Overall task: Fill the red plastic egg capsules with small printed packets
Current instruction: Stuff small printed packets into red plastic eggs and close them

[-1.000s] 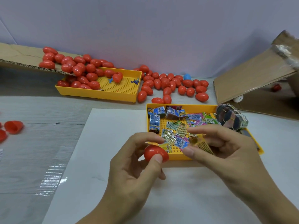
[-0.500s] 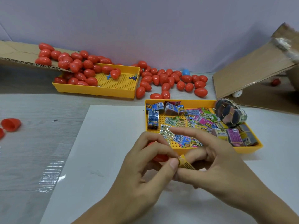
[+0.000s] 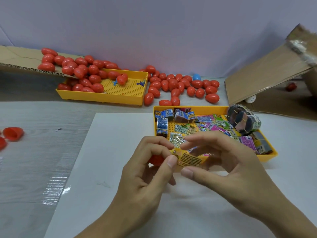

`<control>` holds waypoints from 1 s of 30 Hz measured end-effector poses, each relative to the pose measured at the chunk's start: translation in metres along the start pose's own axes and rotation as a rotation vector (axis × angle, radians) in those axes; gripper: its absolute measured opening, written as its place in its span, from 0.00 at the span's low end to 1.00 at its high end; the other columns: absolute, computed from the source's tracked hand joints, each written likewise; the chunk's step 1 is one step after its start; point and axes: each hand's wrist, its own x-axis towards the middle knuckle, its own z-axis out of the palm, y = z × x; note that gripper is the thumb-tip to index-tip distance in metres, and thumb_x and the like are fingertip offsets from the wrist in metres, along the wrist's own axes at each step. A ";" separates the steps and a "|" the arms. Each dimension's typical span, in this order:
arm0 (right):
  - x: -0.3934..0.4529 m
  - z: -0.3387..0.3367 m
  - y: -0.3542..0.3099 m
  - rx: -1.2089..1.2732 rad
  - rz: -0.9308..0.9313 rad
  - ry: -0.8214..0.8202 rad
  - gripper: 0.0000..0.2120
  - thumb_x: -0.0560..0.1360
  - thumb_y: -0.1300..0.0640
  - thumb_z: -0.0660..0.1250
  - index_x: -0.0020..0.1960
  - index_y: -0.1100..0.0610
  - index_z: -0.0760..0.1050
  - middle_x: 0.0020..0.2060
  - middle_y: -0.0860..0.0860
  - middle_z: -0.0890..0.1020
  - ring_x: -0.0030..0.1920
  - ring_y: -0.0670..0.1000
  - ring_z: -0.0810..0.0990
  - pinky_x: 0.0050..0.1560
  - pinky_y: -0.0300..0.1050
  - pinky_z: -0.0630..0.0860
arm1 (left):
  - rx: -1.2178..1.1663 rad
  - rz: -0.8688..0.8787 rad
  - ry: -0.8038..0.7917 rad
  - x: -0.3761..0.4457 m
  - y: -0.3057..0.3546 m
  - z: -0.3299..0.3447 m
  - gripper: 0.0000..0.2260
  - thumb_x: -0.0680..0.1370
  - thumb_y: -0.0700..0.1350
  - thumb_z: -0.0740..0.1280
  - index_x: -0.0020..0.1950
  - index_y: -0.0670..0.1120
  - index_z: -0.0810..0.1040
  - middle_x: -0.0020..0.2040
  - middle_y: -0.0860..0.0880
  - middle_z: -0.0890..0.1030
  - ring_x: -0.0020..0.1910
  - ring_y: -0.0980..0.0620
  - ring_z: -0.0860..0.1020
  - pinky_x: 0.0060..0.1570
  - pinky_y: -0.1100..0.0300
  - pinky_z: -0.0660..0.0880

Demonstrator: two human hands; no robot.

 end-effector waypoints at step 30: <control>0.000 0.003 0.007 -0.059 -0.170 0.045 0.08 0.69 0.52 0.75 0.45 0.53 0.81 0.56 0.48 0.80 0.53 0.55 0.81 0.36 0.49 0.77 | -0.019 0.053 0.055 -0.002 -0.007 0.000 0.01 0.75 0.43 0.70 0.46 0.48 0.80 0.52 0.49 0.76 0.38 0.47 0.79 0.38 0.62 0.76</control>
